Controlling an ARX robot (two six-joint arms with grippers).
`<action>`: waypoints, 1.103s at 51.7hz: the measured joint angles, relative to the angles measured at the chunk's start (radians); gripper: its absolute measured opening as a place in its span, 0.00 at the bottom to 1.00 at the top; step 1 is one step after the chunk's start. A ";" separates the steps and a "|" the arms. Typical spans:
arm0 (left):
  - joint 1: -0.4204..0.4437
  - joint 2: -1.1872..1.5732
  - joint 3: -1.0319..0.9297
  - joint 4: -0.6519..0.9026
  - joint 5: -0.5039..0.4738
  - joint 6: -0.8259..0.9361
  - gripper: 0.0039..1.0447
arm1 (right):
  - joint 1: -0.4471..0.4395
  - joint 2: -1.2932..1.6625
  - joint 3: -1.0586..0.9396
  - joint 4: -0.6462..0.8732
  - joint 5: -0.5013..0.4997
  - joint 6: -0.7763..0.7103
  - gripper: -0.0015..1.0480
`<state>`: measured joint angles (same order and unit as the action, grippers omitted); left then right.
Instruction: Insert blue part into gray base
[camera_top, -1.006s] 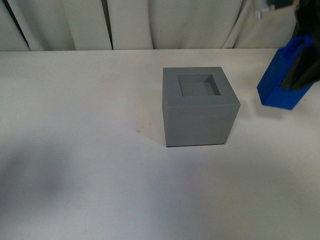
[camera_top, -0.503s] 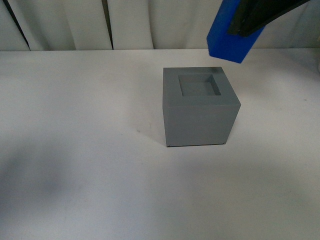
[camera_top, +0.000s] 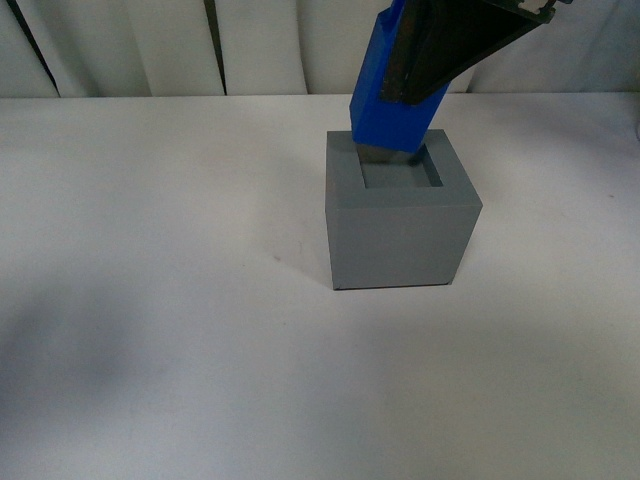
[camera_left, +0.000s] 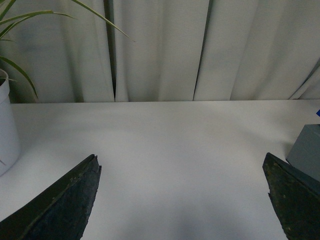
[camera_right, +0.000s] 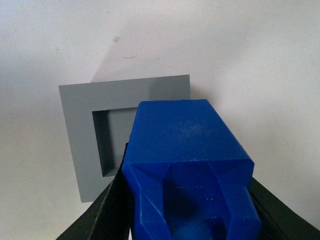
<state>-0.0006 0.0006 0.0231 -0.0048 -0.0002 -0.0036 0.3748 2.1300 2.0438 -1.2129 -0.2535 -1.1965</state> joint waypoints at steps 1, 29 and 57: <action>0.000 0.000 0.000 0.000 0.000 0.000 0.94 | 0.000 0.001 0.001 0.000 0.000 0.000 0.45; 0.000 0.000 0.000 0.000 0.000 0.000 0.94 | 0.021 0.006 0.000 -0.032 0.016 -0.018 0.45; 0.000 0.000 0.000 0.000 0.000 0.000 0.94 | 0.021 -0.015 -0.043 -0.043 0.016 -0.048 0.45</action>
<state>-0.0006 0.0006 0.0231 -0.0048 0.0002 -0.0036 0.3954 2.1147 2.0010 -1.2564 -0.2379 -1.2449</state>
